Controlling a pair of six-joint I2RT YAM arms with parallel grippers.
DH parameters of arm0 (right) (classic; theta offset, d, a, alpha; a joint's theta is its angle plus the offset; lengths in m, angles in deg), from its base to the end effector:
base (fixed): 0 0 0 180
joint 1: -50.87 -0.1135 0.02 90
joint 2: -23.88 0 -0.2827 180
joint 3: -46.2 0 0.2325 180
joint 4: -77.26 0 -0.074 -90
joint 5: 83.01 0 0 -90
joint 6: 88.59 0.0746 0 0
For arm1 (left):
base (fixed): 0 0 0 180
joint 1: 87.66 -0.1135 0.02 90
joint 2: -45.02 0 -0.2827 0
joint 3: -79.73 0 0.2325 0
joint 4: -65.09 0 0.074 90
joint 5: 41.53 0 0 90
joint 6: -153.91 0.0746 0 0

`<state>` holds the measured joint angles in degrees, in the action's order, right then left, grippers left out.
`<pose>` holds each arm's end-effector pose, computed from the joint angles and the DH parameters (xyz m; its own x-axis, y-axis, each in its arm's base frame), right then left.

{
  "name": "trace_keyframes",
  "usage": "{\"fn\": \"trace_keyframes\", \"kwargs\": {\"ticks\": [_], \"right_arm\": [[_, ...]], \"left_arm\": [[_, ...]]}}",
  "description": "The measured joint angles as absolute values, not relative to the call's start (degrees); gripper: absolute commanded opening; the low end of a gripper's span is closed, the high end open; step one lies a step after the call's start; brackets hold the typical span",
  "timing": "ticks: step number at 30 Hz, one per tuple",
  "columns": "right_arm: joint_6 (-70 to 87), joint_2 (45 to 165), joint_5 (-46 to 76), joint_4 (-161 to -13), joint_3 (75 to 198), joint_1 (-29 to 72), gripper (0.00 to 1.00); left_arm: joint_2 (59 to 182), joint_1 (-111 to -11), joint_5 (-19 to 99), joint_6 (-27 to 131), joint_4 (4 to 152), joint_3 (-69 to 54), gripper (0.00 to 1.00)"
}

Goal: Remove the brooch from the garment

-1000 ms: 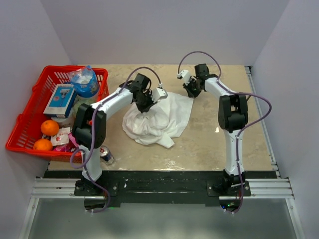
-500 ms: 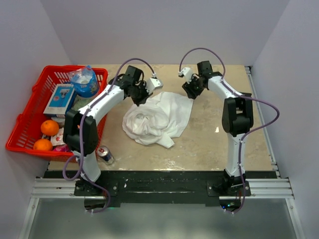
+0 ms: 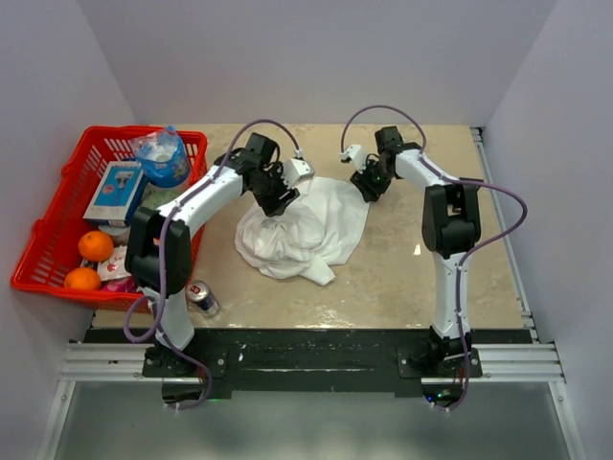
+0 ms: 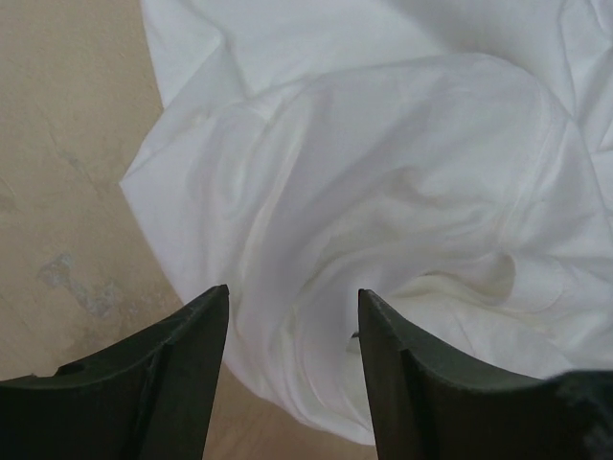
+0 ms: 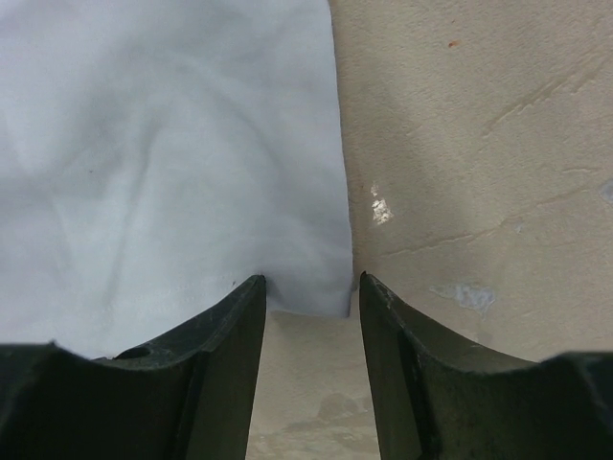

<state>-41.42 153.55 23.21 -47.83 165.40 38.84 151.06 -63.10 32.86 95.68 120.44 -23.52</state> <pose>0.4747 0.1225 0.1565 -0.4386 -0.7609 -0.4782 -0.8347 0.5421 -0.0970 0.3621 -0.1876 0.2500 -0.3780 0.7303 -0.5691 0.8569 0.5087 0.0836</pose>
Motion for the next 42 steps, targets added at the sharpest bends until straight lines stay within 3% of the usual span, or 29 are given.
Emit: {"fn": "trace_keyframes", "kwargs": {"ticks": [4,15,31,39,40,41,42], "right_arm": [[-42.01,153.90,23.21,-47.06,165.92,38.77,0.30],[-40.13,153.88,22.06,-47.32,165.90,38.23,0.01],[-37.59,153.70,21.14,-48.44,165.60,38.23,0.00],[-37.50,153.44,20.92,-49.01,165.03,38.18,0.00],[-37.46,153.44,20.92,-49.01,165.03,38.18,0.00],[-37.35,153.44,20.90,-49.03,165.03,38.18,0.00],[-37.22,153.44,20.88,-49.03,165.03,38.18,0.00]], "left_arm": [[153.71,-62.34,33.53,96.41,120.40,-23.45,0.59],[155.91,-62.14,30.89,98.55,125.54,-23.73,0.63],[155.08,-62.14,26.89,99.25,129.06,-29.22,0.62],[145.47,-61.94,18.32,100.30,128.97,-26.14,0.64],[144.13,-61.72,17.80,100.38,128.97,-24.96,0.86],[143.24,-61.44,17.53,100.30,128.79,-23.80,0.99],[142.69,-61.09,17.47,100.23,128.23,-22.51,0.99]]}}
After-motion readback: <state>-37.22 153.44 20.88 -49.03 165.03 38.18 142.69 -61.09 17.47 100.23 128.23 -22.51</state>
